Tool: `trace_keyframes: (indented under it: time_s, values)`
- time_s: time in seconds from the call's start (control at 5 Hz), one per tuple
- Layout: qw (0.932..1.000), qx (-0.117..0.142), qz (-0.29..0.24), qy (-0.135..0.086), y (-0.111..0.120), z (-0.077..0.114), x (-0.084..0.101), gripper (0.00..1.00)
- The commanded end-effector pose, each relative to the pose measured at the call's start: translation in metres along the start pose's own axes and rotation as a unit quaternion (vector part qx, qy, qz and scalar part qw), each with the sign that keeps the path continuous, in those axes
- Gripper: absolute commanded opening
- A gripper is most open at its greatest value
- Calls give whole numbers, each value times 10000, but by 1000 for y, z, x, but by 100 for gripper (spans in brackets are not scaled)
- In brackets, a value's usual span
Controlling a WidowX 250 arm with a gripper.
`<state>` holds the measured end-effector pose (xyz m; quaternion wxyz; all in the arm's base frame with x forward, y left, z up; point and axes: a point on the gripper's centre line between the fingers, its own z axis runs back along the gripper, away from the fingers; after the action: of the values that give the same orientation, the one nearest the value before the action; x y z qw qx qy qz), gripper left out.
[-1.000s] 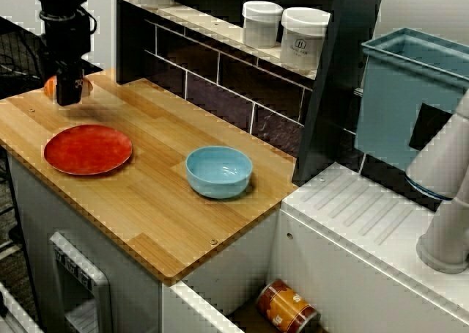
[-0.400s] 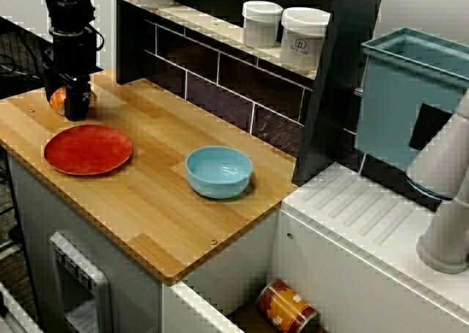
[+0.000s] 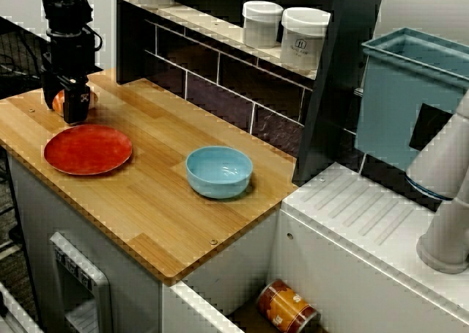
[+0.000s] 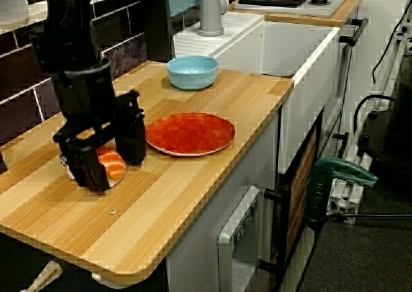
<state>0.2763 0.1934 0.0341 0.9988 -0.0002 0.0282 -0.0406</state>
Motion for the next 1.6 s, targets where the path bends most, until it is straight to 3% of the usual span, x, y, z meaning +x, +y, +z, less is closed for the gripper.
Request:
trace_keyframes:
  time_s: [0.0, 0.2, 0.4, 0.6, 1.0, 1.4]
  values:
    - [9986, 51, -358, -382, -23, 58, -17, 100]
    - [9975, 100, -568, -410, -47, 75, -19, 100]
    - [9980, 174, -504, -341, -85, 86, -21, 100]
    - [9973, 460, -331, -462, -134, 84, -24, 100]
    - [9964, 691, 98, -484, -180, 60, -2, 100]
    - [9965, 472, 429, -535, -195, 60, 31, 100]
